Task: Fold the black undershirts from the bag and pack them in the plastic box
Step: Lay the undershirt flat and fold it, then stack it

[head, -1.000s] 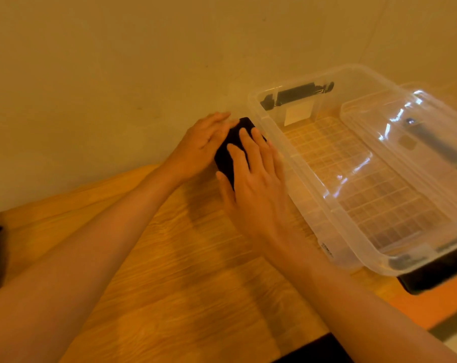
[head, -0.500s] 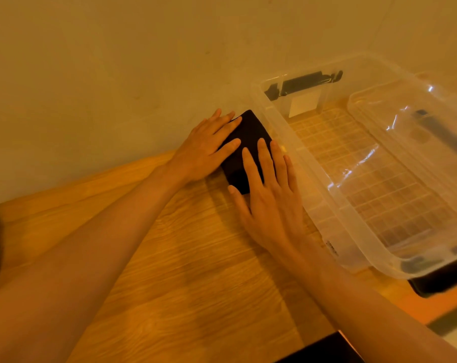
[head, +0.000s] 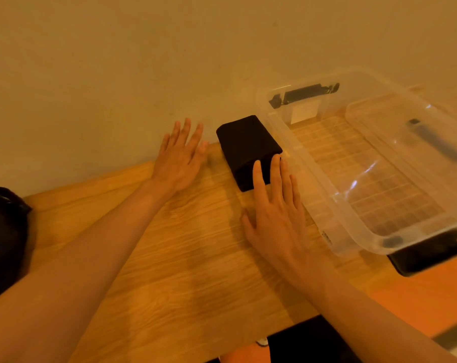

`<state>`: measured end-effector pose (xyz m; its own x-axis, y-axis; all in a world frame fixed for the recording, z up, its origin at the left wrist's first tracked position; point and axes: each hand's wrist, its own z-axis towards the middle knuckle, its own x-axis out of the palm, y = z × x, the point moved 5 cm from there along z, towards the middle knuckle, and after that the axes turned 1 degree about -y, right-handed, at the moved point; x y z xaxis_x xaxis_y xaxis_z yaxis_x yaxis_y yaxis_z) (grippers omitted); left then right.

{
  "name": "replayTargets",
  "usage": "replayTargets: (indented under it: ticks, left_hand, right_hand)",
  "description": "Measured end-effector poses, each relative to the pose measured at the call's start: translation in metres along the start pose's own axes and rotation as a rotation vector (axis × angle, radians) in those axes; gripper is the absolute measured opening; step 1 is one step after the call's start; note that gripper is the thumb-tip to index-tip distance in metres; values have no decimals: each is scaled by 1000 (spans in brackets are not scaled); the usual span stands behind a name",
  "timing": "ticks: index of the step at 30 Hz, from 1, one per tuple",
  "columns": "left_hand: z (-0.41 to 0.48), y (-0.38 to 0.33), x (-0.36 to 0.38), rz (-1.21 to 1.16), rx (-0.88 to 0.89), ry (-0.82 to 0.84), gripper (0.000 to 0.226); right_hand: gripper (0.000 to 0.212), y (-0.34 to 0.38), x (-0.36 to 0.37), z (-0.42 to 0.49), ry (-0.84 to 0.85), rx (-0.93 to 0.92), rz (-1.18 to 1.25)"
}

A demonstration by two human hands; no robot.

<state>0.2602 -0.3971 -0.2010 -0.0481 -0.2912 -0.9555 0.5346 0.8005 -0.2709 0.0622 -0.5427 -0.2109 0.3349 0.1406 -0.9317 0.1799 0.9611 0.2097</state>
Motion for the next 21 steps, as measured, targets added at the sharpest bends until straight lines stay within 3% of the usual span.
replayTargets:
  ticks: [6,11,15,21]
  left_hand:
    - [-78,-5,-17,40,-31,-27,67]
    - [-153,5,-48,76,-139,-68,90]
    - [-216,28,-87,80,-250,-145,77]
    - [-294,63,-138,190,-381,-299,79]
  right_hand:
    - [91,38,-4,-33,53,-105,40]
    - [81,89,-14,-34,76,-208,104]
    - [80,135,-22,-30,144,-222,241]
    - [78,207,-33,-31,165,-285,323]
